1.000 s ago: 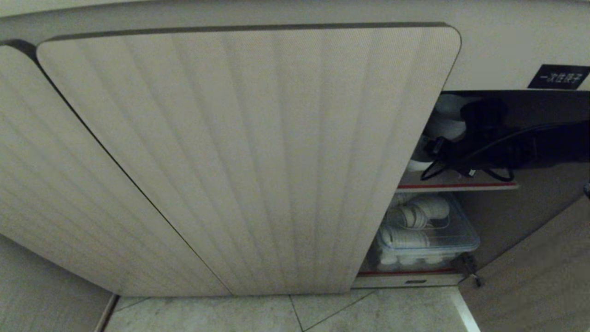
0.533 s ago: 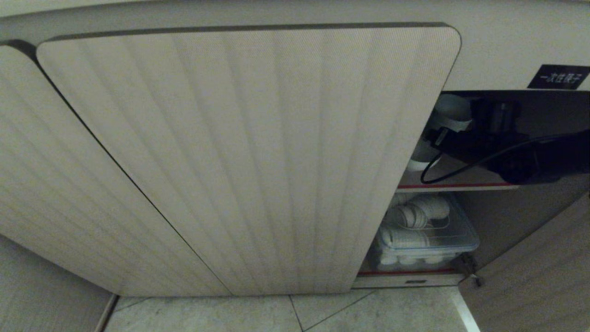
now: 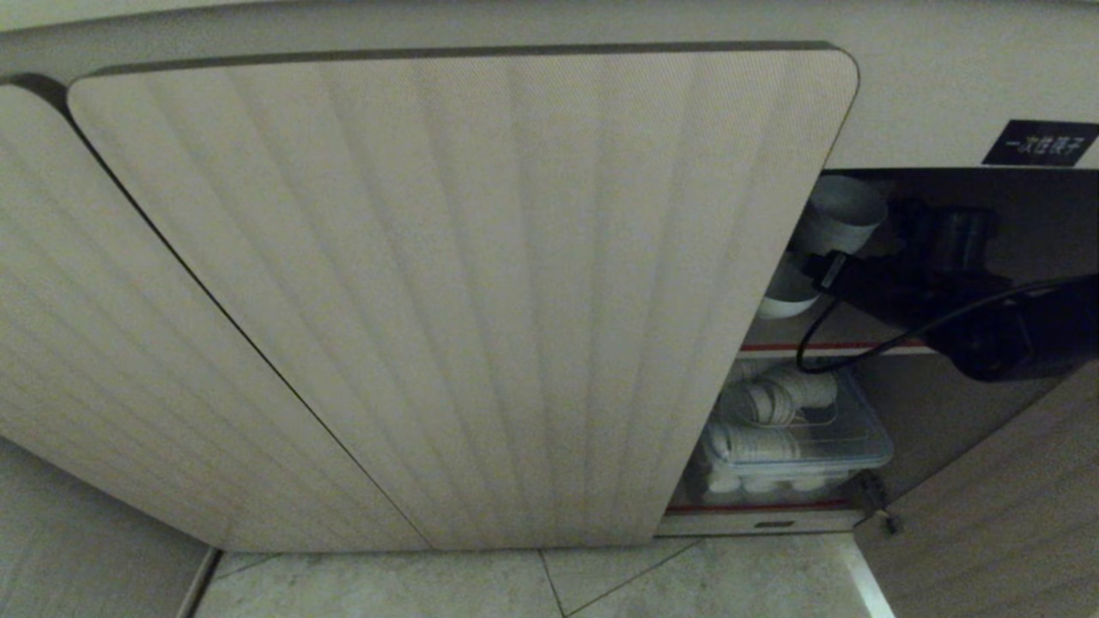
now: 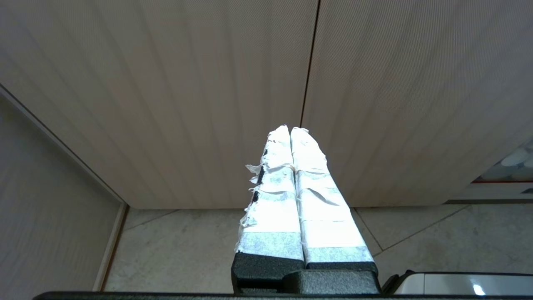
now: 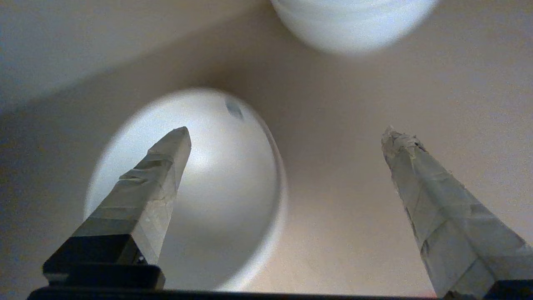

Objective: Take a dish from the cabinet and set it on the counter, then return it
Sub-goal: Put it back into the cabinet, then close the cabinet door

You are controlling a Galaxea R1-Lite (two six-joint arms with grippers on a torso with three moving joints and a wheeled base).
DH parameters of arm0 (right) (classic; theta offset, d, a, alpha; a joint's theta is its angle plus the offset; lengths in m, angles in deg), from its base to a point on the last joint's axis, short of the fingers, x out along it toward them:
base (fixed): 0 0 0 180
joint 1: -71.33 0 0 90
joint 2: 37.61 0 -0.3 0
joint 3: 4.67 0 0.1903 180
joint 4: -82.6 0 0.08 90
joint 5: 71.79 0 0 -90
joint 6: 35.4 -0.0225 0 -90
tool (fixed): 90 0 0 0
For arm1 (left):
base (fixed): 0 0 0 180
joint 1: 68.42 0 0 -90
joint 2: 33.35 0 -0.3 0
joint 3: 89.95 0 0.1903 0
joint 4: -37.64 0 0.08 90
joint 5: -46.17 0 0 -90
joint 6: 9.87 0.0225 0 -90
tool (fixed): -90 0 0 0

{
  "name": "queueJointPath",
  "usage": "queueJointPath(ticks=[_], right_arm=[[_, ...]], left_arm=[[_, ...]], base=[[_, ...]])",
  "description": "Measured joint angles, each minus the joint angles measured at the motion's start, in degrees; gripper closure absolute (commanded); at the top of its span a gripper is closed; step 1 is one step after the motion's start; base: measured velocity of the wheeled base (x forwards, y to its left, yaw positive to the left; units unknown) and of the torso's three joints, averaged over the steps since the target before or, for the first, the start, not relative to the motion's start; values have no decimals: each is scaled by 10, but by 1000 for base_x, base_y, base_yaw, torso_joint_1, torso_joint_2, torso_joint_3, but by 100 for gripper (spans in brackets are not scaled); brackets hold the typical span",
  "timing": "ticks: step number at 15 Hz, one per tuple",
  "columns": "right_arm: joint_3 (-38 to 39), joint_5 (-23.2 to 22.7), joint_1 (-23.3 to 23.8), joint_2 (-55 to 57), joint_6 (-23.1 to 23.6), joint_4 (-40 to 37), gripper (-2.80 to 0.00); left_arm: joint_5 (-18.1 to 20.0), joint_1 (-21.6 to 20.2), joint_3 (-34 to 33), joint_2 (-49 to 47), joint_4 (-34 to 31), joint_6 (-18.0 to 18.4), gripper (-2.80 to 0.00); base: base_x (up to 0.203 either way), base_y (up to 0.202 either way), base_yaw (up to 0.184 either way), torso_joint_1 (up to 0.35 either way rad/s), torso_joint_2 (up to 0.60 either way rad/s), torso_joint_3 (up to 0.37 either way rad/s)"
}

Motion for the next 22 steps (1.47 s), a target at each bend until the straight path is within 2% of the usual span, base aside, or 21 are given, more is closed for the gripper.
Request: queueJointPath(ticks=[3,9,18,19,22], right_arm=[[49,-1,0,-32,18,5,-280],[127,-1,-1,-86,20,55,-280],[165,-1,0,-116,28,76,-280],[170,-1,0,-116,32,86,0],[188,-2,0,-116,46,118,0]], left_arm=[[0,0,0,0,0,0,0],[0,0,0,0,0,0,0],[0,0,0,0,0,0,0],[0,0,0,0,0,0,0],[0,0,0,0,0,0,0]], base=[[0,0,0,0,0,0],[0,0,0,0,0,0],[0,0,0,0,0,0],[0,0,0,0,0,0],[0,0,0,0,0,0]])
